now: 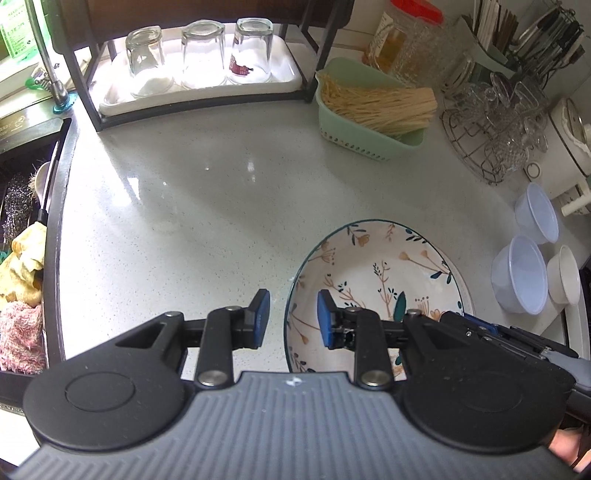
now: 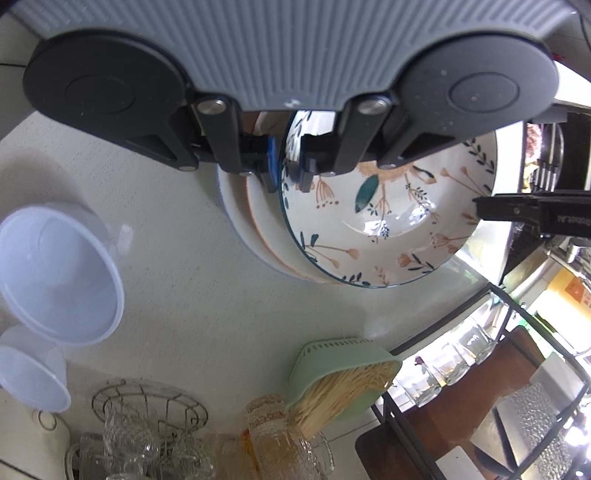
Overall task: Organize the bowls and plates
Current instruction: 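Open both grippers and lift them off the rabbit plate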
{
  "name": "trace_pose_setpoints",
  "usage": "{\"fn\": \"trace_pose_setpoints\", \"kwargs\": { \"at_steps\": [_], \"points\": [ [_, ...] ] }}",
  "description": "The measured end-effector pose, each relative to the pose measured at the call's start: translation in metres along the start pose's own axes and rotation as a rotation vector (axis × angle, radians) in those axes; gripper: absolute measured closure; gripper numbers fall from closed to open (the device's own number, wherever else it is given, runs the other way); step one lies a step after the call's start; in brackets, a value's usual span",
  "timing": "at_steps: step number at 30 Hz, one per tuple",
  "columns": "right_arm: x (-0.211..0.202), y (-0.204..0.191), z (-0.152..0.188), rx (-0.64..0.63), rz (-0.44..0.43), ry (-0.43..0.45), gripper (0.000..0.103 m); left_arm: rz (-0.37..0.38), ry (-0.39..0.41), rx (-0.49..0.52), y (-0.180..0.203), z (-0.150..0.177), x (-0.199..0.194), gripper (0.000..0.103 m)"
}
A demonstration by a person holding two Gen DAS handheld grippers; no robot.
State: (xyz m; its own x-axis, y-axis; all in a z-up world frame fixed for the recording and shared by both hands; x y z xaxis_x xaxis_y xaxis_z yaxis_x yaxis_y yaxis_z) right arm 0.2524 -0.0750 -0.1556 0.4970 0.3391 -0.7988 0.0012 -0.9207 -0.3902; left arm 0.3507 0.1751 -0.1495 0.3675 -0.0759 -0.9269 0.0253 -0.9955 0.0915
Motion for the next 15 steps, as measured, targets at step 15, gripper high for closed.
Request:
{"fn": "trace_pose_setpoints", "kwargs": {
  "at_steps": [15],
  "points": [
    [-0.010,-0.015,-0.003,-0.061,0.100,0.060,0.086,0.030,0.047,-0.034,-0.002,0.003,-0.008,0.072]
  ]
}}
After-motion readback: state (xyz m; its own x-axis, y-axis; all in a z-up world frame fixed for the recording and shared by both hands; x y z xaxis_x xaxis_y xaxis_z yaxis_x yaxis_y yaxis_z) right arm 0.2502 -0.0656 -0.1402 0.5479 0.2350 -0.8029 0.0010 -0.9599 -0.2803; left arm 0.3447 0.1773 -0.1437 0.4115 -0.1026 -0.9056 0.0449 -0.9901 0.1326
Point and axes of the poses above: each gripper's, at about its wrist camera, not at the fingertips, and x roughly the way its jaws point, y to its right, z to its underside, the point moved 1 cm from there along x, roughly the way its jaws point, and after that the axes turned 7 degrees about -z, right-handed, at the moved point
